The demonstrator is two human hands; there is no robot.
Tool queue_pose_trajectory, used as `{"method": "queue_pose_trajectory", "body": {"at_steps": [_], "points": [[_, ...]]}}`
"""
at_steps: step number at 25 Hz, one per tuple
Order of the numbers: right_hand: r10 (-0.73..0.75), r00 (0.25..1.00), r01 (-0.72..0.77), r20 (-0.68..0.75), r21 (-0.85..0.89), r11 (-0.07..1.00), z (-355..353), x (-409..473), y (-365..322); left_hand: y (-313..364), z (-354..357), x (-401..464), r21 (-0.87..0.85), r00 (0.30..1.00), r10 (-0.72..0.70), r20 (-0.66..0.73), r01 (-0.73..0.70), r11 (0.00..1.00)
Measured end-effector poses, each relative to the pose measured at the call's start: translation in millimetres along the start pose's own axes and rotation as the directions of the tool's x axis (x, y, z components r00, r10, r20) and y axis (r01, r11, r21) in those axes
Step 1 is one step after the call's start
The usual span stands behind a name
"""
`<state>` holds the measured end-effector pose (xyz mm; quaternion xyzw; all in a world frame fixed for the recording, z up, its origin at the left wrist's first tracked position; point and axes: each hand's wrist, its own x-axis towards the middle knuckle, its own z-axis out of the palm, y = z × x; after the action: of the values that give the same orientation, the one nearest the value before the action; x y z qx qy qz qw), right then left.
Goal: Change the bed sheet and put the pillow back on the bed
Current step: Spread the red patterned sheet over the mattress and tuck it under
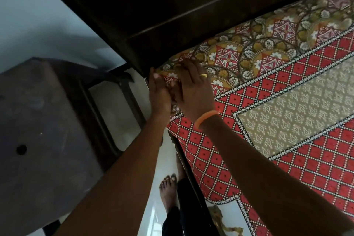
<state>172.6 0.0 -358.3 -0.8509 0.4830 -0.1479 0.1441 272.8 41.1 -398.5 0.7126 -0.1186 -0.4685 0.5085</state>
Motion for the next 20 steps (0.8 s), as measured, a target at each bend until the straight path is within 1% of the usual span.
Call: {"method": "queue_pose_trajectory", "body": {"at_steps": [1, 2, 3, 4, 5, 6, 7, 8, 9, 10, 11, 12, 13, 14, 15, 16, 17, 18, 19, 20], "points": [[-0.006, 1.000, 0.007, 0.023, -0.033, 0.999, 1.9, -1.6, -1.5, -10.3, 1.9, 10.8, -0.126, 0.995, -0.072, 0.074, 0.081, 0.989], [-0.011, 0.999, 0.013, 0.043, -0.051, 0.999, 3.4, -3.1, -3.3, -19.4, 2.1, 18.9, -0.203, 0.984, -0.155, 0.086, 0.170, 0.964], [-0.013, 0.999, 0.016, 0.051, -0.058, 0.998, 4.0, -5.0, -4.4, -20.8, 0.4, 21.4, -0.265, 0.971, -0.228, 0.068, 0.238, 0.935], [-0.014, 0.998, 0.017, 0.053, -0.061, 0.998, 4.6, -6.8, -4.7, -23.4, -2.1, 21.9, -0.309, 0.962, -0.266, 0.063, 0.272, 0.911], [-0.006, 0.998, 0.010, 0.056, -0.076, 0.997, 4.6, -8.1, -4.3, -25.9, -2.8, 21.5, -0.262, 0.958, -0.286, 0.029, 0.284, 0.922], [0.008, 0.998, -0.001, 0.063, -0.103, 0.995, 4.3, -8.2, -2.8, -26.7, -0.4, 19.7, -0.153, 0.960, -0.278, -0.045, 0.268, 0.951], [0.024, 0.997, -0.014, 0.077, -0.127, 0.992, 4.1, -7.3, -1.9, -23.6, 1.8, 18.0, 0.010, 0.967, -0.214, -0.141, 0.218, 0.976], [0.037, 0.995, -0.025, 0.088, -0.130, 0.991, 3.0, -7.0, -3.0, -18.6, 2.1, 15.1, 0.235, 0.967, -0.112, -0.230, 0.167, 0.957], [0.030, 0.995, -0.019, 0.096, -0.108, 0.994, 0.5, -7.2, -6.0, -14.7, -1.1, 14.0, 0.464, 0.951, 0.067, -0.301, 0.085, 0.882], [-0.004, 0.996, 0.009, 0.093, -0.054, 0.998, -4.9, -8.0, -10.5, -8.4, -8.9, 14.0, 0.611, 0.904, 0.274, -0.330, -0.016, 0.791], [-0.044, 0.996, 0.043, 0.071, 0.024, 0.999, -12.4, -10.7, -13.3, -1.1, -14.8, 7.7, 0.658, 0.839, 0.429, -0.336, -0.117, 0.744], [-0.052, 0.998, 0.049, 0.031, 0.092, 0.995, -23.3, -14.8, -13.4, 7.2, -15.9, -4.4, 0.660, 0.784, 0.516, -0.346, -0.188, 0.727], [-0.004, 1.000, 0.004, 0.000, 0.127, 0.992, -32.8, -22.5, -9.1, 16.9, -12.2, -22.9, 0.653, 0.770, 0.560, -0.305, -0.259, 0.712], [0.114, 0.993, -0.111, -0.015, 0.124, 0.986, -39.9, -34.9, -2.4, 22.8, -3.5, -48.3, 0.656, 0.782, 0.599, -0.171, -0.363, 0.662], [0.285, 0.958, -0.283, -0.023, 0.085, 0.955, -45.2, -50.9, 5.6, 23.4, 7.4, -75.7, 0.659, 0.802, 0.595, 0.055, -0.477, 0.582], [0.443, 0.896, -0.442, -0.022, 0.011, 0.897, -46.2, -70.6, 14.2, 15.0, 15.5, -100.4, 0.662, 0.778, 0.554, 0.298, -0.586, 0.467], [0.532, 0.847, -0.530, -0.003, -0.099, 0.842, -44.5, -92.7, 19.5, -3.0, 18.0, -120.2, 0.658, 0.726, 0.475, 0.497, -0.672, 0.339], [0.543, 0.839, -0.525, 0.035, -0.206, 0.826, -40.4, -116.4, 20.5, -22.9, 12.0, -132.9, 0.652, 0.682, 0.400, 0.612, -0.721, 0.233], [0.492, 0.866, -0.452, 0.088, -0.282, 0.846, -34.9, -137.4, 17.6, -41.2, 1.0, -140.7, 0.666, 0.678, 0.365, 0.638, -0.724, 0.180], [0.412, 0.901, -0.355, 0.136, -0.313, 0.881, -29.7, -153.1, 12.0, -57.0, -11.6, -143.1, 0.688, 0.708, 0.341, 0.618, -0.697, 0.200]]}}
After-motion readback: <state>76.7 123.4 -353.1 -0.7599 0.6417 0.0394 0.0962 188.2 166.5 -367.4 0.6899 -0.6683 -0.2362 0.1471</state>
